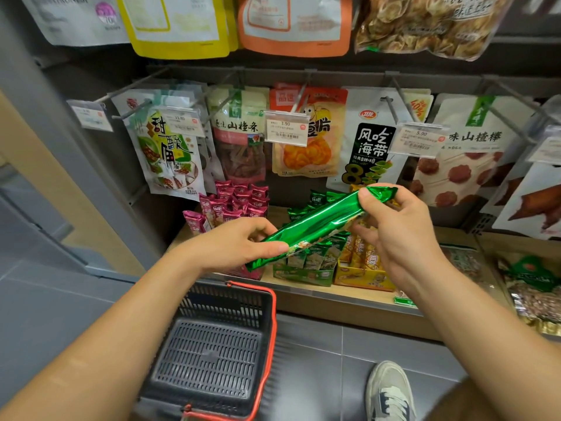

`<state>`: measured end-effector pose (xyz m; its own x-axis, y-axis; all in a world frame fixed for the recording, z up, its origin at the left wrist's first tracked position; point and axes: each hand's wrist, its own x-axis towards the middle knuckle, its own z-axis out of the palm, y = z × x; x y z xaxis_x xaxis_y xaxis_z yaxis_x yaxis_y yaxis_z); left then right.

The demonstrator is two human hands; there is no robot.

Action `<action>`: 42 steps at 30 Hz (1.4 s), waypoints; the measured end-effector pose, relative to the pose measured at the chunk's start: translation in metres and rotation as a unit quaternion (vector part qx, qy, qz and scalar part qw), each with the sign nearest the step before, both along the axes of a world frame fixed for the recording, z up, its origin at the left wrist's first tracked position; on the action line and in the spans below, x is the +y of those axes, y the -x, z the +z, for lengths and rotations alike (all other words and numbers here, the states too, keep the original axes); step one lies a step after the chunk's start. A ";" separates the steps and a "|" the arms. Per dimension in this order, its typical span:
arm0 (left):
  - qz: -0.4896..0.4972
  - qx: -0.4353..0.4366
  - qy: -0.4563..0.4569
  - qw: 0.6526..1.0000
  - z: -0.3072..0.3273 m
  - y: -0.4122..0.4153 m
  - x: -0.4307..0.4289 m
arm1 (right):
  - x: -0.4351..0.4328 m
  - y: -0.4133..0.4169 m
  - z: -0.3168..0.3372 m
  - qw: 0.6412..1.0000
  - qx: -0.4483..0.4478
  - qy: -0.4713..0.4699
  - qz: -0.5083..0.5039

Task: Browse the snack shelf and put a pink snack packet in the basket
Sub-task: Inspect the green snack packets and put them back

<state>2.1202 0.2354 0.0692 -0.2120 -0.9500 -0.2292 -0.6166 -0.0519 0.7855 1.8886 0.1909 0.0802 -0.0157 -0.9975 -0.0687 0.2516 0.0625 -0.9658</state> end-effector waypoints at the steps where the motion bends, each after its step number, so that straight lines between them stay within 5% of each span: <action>1: -0.002 0.005 -0.002 1.000 0.001 -0.003 0.000 | 0.000 -0.001 0.000 1.000 -0.002 0.001 -0.001; 16: 0.035 0.226 -0.006 0.974 0.022 -0.036 0.008 | -0.010 0.009 -0.007 0.998 0.011 -0.068 0.005; 19: 0.049 0.220 0.015 0.974 0.024 -0.039 0.008 | -0.012 0.012 -0.008 0.981 0.181 -0.053 0.033; 22: 0.042 0.165 0.050 0.984 0.026 -0.039 0.009 | -0.007 0.014 -0.006 0.867 0.467 0.169 0.050; 24: 0.039 0.155 0.058 0.985 0.027 -0.037 0.010 | 0.004 0.009 -0.003 0.795 0.522 0.276 0.141; 27: 0.043 0.161 0.065 0.984 0.026 -0.032 0.009 | 0.013 0.001 -0.008 0.665 0.650 0.310 0.196; 28: 0.058 0.174 0.068 0.981 0.025 -0.030 0.008 | 0.012 0.000 -0.009 0.654 0.662 0.315 0.187; 34: 0.193 0.285 0.124 0.931 0.021 -0.018 0.004 | 0.009 -0.002 -0.014 0.749 0.568 0.244 0.240; 42: 0.125 0.273 0.091 0.950 0.023 -0.022 0.005 | 0.013 -0.004 -0.007 0.876 0.343 0.089 0.328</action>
<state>2.1424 0.2404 0.0919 -0.0145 -0.9996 0.0228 -0.1016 0.0242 0.9945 1.8923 0.2044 0.0728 0.5888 -0.8007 -0.1103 -0.4247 -0.1904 -0.8851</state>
